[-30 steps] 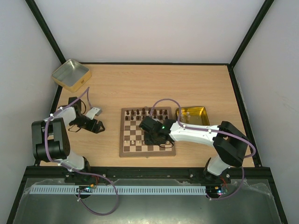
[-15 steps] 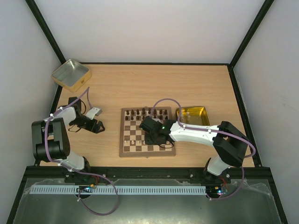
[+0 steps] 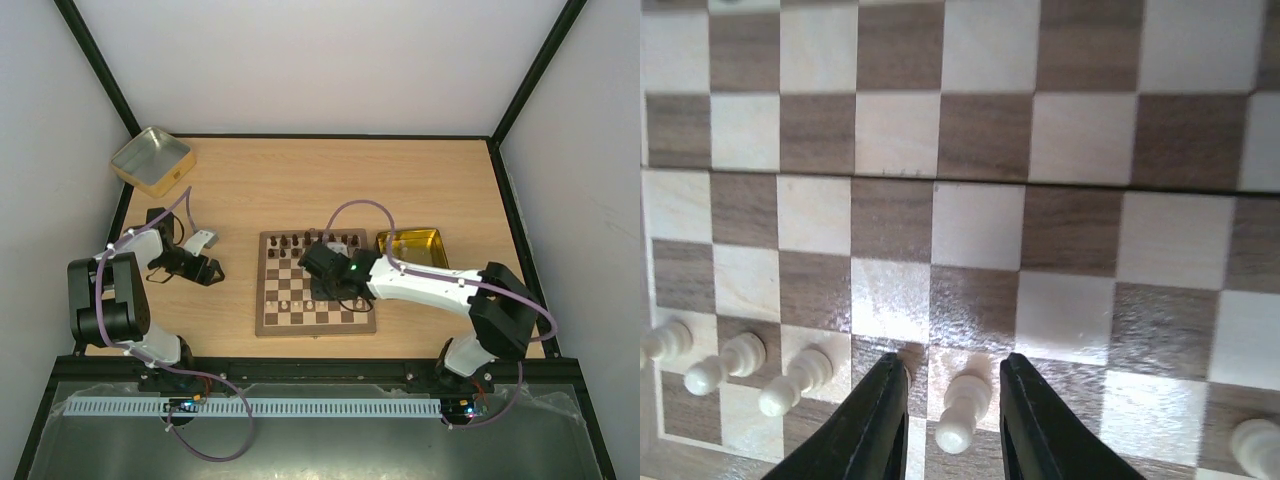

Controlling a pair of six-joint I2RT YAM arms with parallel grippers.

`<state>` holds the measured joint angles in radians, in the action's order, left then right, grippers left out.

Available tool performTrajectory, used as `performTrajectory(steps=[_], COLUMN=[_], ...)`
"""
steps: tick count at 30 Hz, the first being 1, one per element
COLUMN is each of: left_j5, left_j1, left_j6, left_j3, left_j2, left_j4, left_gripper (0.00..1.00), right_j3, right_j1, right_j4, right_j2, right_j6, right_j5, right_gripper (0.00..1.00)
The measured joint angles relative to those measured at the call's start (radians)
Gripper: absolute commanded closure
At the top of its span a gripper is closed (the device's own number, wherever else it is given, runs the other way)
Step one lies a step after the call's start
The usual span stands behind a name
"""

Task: Set up the chess pieces on the board
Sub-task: Place the chess piece on the chessboard, then pick up the chess piece from the storage box.

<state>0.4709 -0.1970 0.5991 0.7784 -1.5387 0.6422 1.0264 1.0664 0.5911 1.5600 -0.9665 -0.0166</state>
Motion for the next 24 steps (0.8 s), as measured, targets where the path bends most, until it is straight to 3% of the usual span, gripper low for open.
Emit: performTrajectory(steps=[4,12,24], left_j5=[0.0,0.0,0.0], left_j1=[0.0,0.0,0.0], left_j6=[0.0,0.0,0.0], left_j3=[0.0,0.0,0.0], left_j2=[0.0,0.0,-0.002], left_j4=[0.0,0.0,0.0], left_gripper=[0.18,0.18,0.18], right_j3=[-0.001,-0.137,-0.254], right_j1=[-0.069,-0.427,-0.668], right_j4=[0.033,0.097,0.094], right_j2=[-0.071,-0.296,-0.253], right_j6=[0.003,0.064,0.186], right_j5=[0.042,0.122,0.091], right_gripper=[0.75,0.75,0.75])
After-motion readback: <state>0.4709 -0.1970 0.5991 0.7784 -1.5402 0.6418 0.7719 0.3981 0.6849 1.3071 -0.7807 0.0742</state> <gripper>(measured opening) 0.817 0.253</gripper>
